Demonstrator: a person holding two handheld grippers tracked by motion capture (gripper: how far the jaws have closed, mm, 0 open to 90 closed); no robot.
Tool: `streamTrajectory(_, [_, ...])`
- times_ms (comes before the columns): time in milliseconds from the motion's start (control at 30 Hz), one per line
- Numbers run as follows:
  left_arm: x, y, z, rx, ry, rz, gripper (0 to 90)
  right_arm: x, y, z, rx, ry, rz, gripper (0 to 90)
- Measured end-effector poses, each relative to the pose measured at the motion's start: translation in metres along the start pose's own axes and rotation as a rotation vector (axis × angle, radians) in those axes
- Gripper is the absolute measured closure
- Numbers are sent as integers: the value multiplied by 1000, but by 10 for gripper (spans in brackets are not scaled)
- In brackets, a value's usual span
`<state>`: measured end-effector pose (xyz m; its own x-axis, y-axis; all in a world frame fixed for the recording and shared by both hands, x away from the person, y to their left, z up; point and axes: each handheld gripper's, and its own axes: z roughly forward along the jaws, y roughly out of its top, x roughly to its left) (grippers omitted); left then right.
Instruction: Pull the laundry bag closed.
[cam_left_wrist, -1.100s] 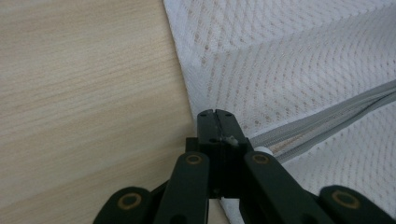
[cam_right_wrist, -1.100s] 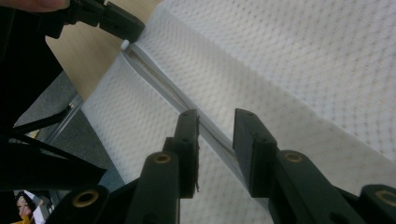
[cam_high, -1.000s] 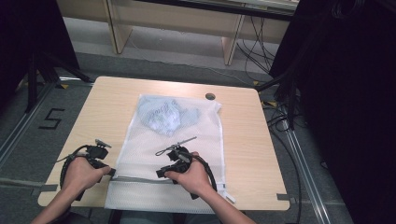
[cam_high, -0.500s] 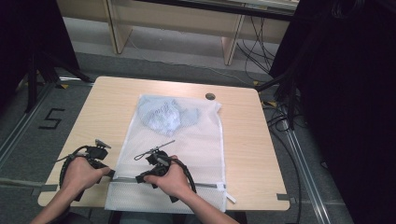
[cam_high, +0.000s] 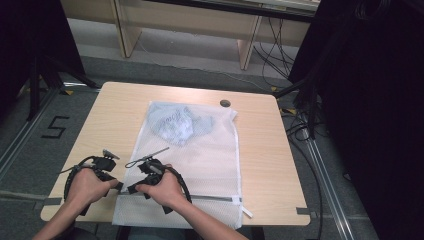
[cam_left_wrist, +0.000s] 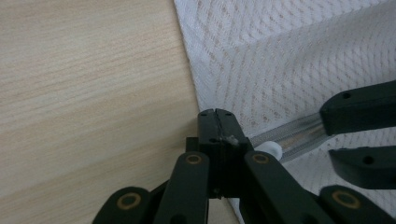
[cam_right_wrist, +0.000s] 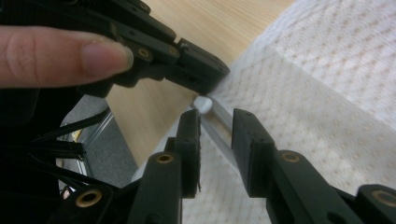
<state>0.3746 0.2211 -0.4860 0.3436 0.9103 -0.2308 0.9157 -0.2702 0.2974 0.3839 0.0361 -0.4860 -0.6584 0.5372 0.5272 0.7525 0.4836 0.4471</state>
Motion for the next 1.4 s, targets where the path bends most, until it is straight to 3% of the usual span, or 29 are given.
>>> streamTrajectory(67, [0, 0, 0, 1, 0, 1, 897, -2, 2, 4, -11, 5, -22, 735])
streamTrajectory(200, [0, 0, 0, 4, -2, -2, 896, -3, 4, 8, 0, 3, -12, 736])
streamTrajectory(233, [0, 0, 0, 5, -2, -2, 896, -2, 4, 10, -1, 23, 5, 735])
streamTrajectory(300, [0, 0, 0, 5, -3, -2, 897, -2, 5, 12, -1, 23, -14, 735])
streamTrajectory(367, [0, 0, 0, 4, -3, -2, 896, -1, 5, 13, 4, 26, 0, 735])
streamTrajectory(400, [0, 0, 0, 4, -3, -1, 897, -2, 7, 16, 0, 24, -28, 735])
streamTrajectory(433, [0, 0, 0, 5, -2, 0, 897, 0, 7, 17, 8, 27, 3, 735])
streamTrajectory(533, [0, 0, 0, 2, -1, 0, 897, 0, 8, 19, 5, 21, -11, 737])
streamTrajectory(567, [0, 0, 0, 4, 0, 1, 897, 0, 9, 20, 4, 22, -39, 740])
streamTrajectory(600, [0, 0, 0, 2, 0, 1, 897, 3, 10, 22, 16, 26, -10, 750])
streamTrajectory(900, [0, -1, 0, 2, -1, 3, 897, 3, 11, 26, 31, 36, -8, 836])
streamTrajectory(1000, [-1, -1, 0, 0, 5, 17, 897, 2, 9, 26, 43, 40, 2, 859])
streamTrajectory(1033, [-1, -1, 0, -5, 16, 27, 897, 1, 8, 26, 42, 37, -15, 863])
streamTrajectory(1067, [-2, -1, 0, -6, 18, 27, 897, 2, 7, 25, 47, 43, 13, 864])
streamTrajectory(1400, [-6, -2, 2, -20, 32, 25, 898, 4, 2, 22, 34, 14, -2, 869])
